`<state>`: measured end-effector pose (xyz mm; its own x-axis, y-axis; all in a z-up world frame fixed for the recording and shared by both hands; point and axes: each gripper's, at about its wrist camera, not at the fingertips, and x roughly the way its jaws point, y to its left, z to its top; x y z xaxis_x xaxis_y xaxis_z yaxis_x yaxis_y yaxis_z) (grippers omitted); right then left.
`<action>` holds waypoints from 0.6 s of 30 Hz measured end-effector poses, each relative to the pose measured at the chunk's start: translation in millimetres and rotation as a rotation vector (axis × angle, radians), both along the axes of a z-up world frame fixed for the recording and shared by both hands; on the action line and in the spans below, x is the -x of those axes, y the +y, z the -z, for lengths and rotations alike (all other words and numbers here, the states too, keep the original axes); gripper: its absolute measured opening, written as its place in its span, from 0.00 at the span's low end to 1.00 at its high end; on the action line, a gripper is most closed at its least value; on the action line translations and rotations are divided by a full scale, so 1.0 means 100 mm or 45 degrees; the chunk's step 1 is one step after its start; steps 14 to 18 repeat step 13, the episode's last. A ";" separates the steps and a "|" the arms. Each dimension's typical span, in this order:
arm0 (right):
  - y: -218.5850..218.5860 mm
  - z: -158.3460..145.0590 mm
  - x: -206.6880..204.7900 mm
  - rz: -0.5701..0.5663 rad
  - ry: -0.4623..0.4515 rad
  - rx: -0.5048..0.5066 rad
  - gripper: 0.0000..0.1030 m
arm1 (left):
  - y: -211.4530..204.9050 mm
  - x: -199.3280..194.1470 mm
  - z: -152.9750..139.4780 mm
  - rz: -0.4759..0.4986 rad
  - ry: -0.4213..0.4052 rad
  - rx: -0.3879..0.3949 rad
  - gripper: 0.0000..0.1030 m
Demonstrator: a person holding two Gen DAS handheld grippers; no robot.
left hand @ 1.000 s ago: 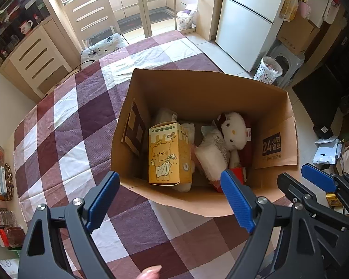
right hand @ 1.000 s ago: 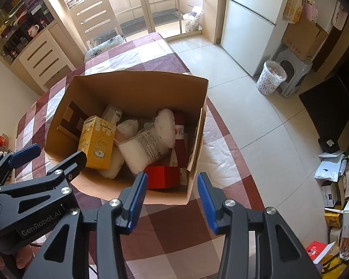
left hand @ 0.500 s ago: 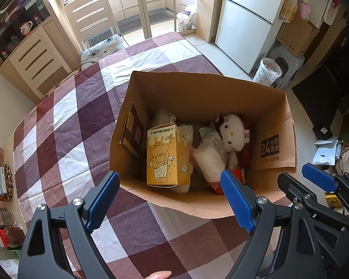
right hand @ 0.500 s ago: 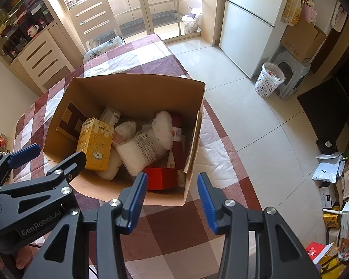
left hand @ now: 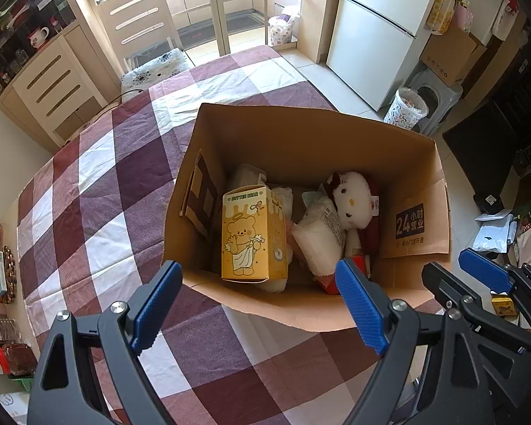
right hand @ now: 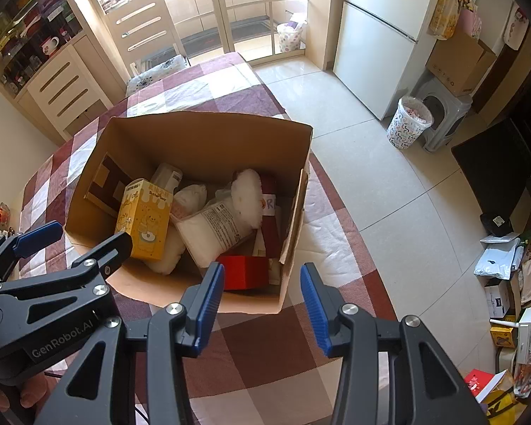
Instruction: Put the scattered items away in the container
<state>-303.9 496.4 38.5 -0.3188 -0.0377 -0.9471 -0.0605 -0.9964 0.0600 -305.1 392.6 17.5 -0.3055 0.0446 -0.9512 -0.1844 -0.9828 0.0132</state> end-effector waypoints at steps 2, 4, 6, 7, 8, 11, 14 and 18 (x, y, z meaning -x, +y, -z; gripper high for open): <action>0.00 0.00 0.00 -0.001 -0.001 0.004 0.44 | -0.01 0.00 0.00 -0.005 0.000 0.001 0.86; -0.02 0.00 0.00 -0.004 0.000 0.002 0.44 | -0.02 0.00 0.00 -0.009 -0.002 0.000 0.86; -0.03 -0.01 0.01 -0.008 0.001 0.003 0.44 | -0.03 0.01 0.00 -0.012 -0.006 -0.010 0.84; -0.03 -0.01 0.01 -0.009 0.001 0.005 0.44 | -0.03 0.00 0.00 -0.013 -0.008 -0.016 0.83; -0.04 0.00 0.01 -0.011 -0.002 0.005 0.44 | -0.04 0.00 0.00 -0.012 -0.012 -0.020 0.81; -0.07 0.00 0.01 -0.021 -0.003 0.001 0.44 | -0.03 -0.01 0.00 -0.013 -0.009 -0.013 0.79; -0.08 0.00 0.01 -0.026 -0.002 -0.002 0.44 | -0.04 -0.01 0.01 -0.016 -0.011 -0.011 0.79; -0.08 0.00 0.01 -0.026 -0.002 -0.002 0.44 | -0.04 -0.01 0.01 -0.016 -0.011 -0.011 0.79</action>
